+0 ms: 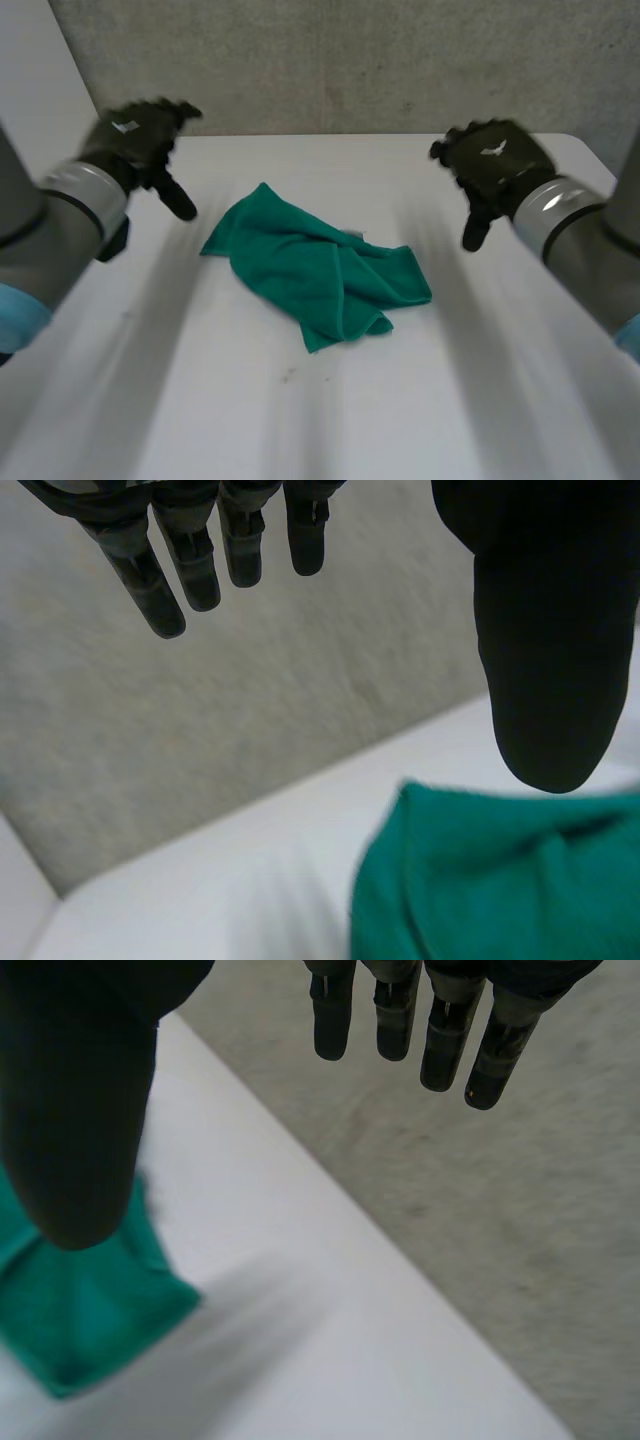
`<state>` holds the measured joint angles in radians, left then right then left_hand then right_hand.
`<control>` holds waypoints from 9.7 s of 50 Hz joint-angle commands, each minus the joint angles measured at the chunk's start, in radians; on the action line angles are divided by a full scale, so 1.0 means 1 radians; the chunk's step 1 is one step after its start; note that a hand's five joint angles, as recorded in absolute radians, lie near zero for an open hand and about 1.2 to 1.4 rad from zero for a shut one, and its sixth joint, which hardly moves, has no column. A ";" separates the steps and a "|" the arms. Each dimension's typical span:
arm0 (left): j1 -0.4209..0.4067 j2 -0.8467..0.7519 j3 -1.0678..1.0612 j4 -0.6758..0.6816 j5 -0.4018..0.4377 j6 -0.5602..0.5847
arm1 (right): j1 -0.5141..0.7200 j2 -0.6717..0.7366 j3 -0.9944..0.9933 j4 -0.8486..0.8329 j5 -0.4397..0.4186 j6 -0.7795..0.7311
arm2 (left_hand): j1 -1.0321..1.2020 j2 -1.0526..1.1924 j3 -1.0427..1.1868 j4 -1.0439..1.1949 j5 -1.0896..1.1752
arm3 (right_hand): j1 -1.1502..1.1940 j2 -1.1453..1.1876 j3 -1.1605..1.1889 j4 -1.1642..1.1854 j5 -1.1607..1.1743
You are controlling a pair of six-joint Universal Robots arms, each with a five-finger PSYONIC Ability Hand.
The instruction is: Fold the towel.
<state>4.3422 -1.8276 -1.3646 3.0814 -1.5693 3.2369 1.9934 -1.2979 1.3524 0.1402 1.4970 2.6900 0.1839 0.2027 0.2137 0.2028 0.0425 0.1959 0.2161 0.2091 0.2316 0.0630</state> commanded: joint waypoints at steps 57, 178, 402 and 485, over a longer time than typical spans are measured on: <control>-0.060 0.194 -0.030 0.096 0.040 -0.132 | -0.027 -0.104 -0.234 -0.010 -0.037 0.217 | 1.212 1.194 1.183 1.193 1.179 | 1.200 1.180 1.187 1.165 1.159; 0.073 -0.265 -0.013 0.034 0.209 0.129 | 0.205 -0.012 0.246 -0.202 0.095 0.202 | 0.115 0.096 0.085 0.096 0.082 | 1.200 1.180 1.187 1.165 1.159; 0.059 -0.311 -0.297 0.476 0.018 0.210 | -0.346 0.145 0.459 -0.433 -0.089 0.165 | 0.555 0.536 0.525 0.536 0.522 | 1.200 1.180 1.187 1.165 1.159; 0.089 -0.202 0.418 0.457 -0.031 0.488 | -0.173 0.183 -0.619 -0.130 0.143 -0.087 | 1.212 1.194 1.183 1.193 1.179 | 1.200 1.180 1.187 1.165 1.159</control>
<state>4.4606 -2.0919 -1.1813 3.1520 -1.5879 3.7781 1.8175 -1.0749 0.9552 0.2752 1.6382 2.3967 1.1501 1.1953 1.1924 1.1943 0.9604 0.9874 1.1739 1.1800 1.1920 0.9934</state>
